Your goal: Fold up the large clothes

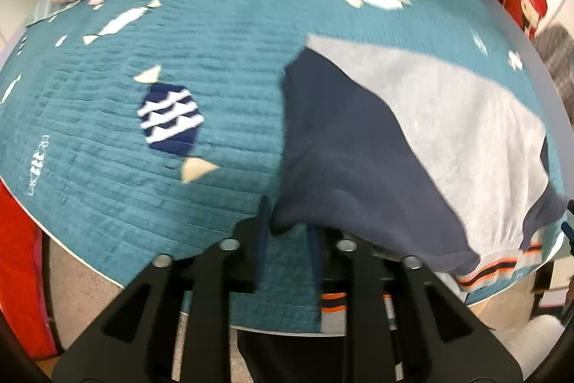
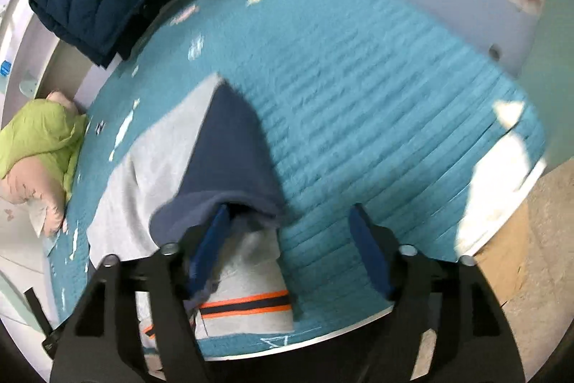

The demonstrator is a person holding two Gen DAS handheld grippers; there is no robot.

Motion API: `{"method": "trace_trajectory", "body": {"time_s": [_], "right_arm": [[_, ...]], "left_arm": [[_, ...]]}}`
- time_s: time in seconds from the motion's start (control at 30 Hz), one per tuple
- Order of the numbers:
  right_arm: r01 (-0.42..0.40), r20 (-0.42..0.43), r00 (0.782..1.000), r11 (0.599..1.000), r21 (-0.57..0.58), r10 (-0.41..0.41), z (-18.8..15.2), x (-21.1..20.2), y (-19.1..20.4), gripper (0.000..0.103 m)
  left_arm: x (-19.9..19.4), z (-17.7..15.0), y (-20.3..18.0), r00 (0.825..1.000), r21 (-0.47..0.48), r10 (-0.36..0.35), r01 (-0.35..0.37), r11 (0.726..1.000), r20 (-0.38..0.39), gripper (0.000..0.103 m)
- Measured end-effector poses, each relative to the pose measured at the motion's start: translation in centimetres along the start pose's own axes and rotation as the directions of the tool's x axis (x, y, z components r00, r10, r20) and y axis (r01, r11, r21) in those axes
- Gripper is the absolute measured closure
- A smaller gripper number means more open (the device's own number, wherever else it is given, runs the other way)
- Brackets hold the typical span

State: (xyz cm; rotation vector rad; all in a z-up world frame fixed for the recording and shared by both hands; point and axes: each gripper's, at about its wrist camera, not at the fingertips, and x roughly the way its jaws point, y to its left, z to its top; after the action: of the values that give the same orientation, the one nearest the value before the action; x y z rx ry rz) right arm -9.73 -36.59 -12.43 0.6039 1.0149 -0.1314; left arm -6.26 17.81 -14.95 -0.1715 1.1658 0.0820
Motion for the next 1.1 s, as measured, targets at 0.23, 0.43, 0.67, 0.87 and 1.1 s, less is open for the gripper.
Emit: {"method": "trace_trajectory", "body": {"time_s": [0.23,0.43,0.67,0.87,1.1], "right_arm": [[-0.006,-0.099,0.995,1.000,0.029,0.009,0.9,3.0,1.6,0.025],[-0.031,-0.183,0.981,0.980,0.195,0.068,1.3,7.2,0.5,0.028],[-0.077,-0.065,0.995,0.996,0.048,0.080,1.3,3.6,4.7,0.082],[-0.007,-0.083,0.997,0.998,-0.057,0.003,0.3,2.2,4.7,0.084],[-0.021,-0.190,0.981,0.994,0.109,0.041,-3.2,3.5,2.3,0.081]], "left_arm": [[0.0,0.3,1.5,0.992,-0.116,-0.123,0.117,0.986,-0.043,0.076],[-0.8,0.0,2.1,0.972,-0.190,-0.231,0.221,0.957,-0.033,0.060],[-2.8,0.0,1.1,0.944,-0.203,-0.328,0.316,0.927,-0.026,0.054],[-2.5,0.6,0.2,0.961,-0.160,-0.276,0.268,0.950,-0.028,0.034],[2.9,-0.3,0.2,0.950,-0.243,-0.271,0.229,0.943,-0.156,0.035]]}}
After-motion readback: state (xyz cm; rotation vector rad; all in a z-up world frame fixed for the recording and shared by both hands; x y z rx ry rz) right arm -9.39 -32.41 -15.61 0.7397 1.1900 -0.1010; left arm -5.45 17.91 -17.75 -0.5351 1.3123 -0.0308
